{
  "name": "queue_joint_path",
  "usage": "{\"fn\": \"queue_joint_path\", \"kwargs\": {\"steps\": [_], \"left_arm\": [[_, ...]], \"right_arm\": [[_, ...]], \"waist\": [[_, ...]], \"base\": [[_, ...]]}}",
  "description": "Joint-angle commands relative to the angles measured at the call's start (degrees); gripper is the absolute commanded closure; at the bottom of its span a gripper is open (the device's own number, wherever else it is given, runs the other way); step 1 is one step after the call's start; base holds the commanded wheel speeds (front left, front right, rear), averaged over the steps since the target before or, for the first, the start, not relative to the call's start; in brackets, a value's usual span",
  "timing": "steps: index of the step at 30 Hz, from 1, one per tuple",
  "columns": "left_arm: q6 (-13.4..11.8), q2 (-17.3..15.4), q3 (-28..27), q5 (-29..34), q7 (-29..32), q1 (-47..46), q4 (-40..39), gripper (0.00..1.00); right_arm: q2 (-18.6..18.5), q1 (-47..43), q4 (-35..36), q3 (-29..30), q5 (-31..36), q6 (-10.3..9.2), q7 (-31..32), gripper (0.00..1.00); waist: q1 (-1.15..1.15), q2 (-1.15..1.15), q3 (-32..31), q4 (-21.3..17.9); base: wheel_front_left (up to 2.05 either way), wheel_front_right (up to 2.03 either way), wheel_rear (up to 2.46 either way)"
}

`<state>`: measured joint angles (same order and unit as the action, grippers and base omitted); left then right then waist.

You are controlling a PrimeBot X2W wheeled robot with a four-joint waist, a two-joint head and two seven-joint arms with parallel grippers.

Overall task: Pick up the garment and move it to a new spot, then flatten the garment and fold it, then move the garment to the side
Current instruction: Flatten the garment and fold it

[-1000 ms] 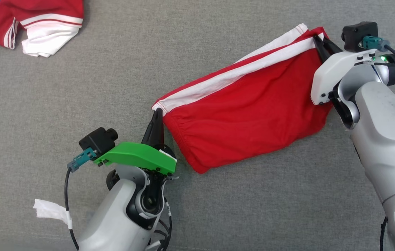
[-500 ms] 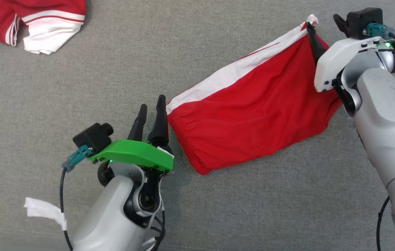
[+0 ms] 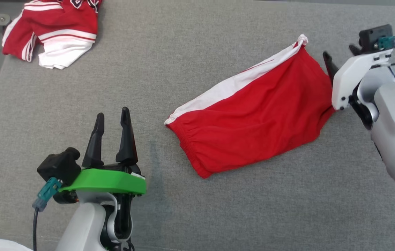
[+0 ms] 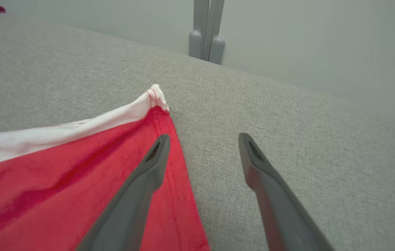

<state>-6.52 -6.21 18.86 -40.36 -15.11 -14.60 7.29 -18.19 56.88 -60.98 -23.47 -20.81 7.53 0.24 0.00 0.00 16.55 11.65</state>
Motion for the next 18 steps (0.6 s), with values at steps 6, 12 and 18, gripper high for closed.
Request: {"fn": "queue_joint_path", "kwargs": {"steps": [6, 12, 18], "left_arm": [[0.39, 0.48, -1.92, 4.86, -0.04, 2.02, -1.53, 0.00], [1.07, 1.43, -4.06, 6.62, -0.06, 2.95, -1.90, 0.00], [1.88, 2.27, -6.17, 7.16, -0.05, 3.79, -1.42, 0.00]], "right_arm": [[-3.56, -3.13, 3.76, -6.46, -7.79, -0.08, 9.72, 0.00], [-6.58, -4.21, 5.87, -9.76, -12.99, -0.08, 15.81, 0.00], [-8.19, -5.55, 5.60, -11.05, -16.74, -0.08, 20.34, 0.00]], "waist": [[0.00, 0.00, -0.20, 2.14], [0.00, 0.00, 1.26, 3.89], [0.00, 0.00, 1.40, 4.76]], "base": [[0.00, 0.00, 0.00], [0.00, 0.00, 0.00], [0.00, 0.00, 0.00]]}}
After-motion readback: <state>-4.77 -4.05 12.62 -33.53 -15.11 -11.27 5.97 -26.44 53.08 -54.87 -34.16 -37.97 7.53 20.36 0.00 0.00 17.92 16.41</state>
